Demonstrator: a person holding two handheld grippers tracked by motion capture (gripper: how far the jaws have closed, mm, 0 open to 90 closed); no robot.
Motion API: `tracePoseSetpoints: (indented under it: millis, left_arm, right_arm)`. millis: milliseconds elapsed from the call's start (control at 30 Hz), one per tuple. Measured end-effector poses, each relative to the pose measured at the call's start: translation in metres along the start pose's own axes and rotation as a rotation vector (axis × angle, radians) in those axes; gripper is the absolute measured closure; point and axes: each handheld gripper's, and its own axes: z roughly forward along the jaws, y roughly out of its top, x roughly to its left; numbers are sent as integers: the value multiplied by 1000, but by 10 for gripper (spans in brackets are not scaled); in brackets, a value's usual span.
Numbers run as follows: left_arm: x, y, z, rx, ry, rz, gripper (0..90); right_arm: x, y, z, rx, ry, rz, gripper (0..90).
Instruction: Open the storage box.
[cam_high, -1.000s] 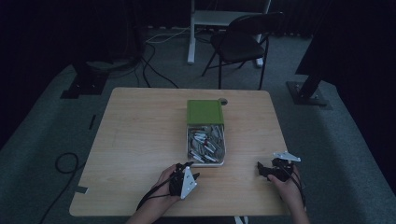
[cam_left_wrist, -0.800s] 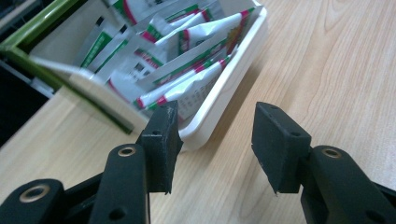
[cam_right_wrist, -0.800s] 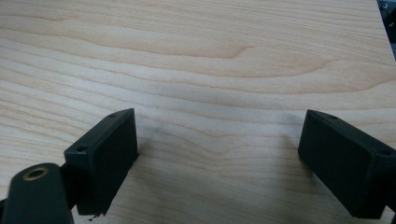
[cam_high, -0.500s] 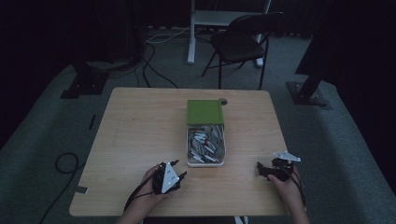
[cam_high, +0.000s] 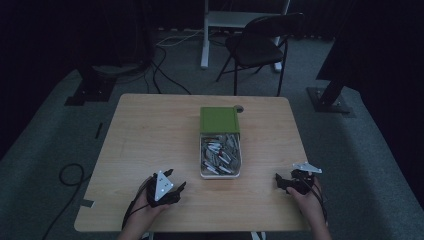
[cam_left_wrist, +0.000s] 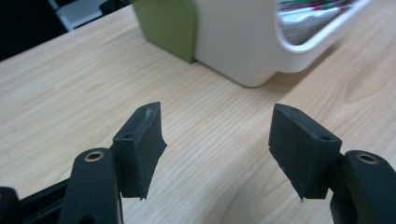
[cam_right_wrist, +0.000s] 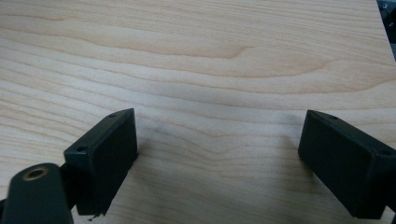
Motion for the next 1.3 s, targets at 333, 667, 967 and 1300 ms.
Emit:
tracePoseSetpoints:
  millis: [333,667,967,1300]
  left_arm:
    - [24,-14,-6,32,2,-130,186]
    - [33,-24,-5,110,21,-172,109]
    - [51,-34,-12,119,112,-214,104]
    - [70,-47,-22,189,181,-335,103]
  right_arm:
    - [0,0,0,0,0,0,114]
    - [0,0,0,0,0,0,114]
    - [0,0,0,0,0,1,114]
    - [0,0,0,1,0,1,113]
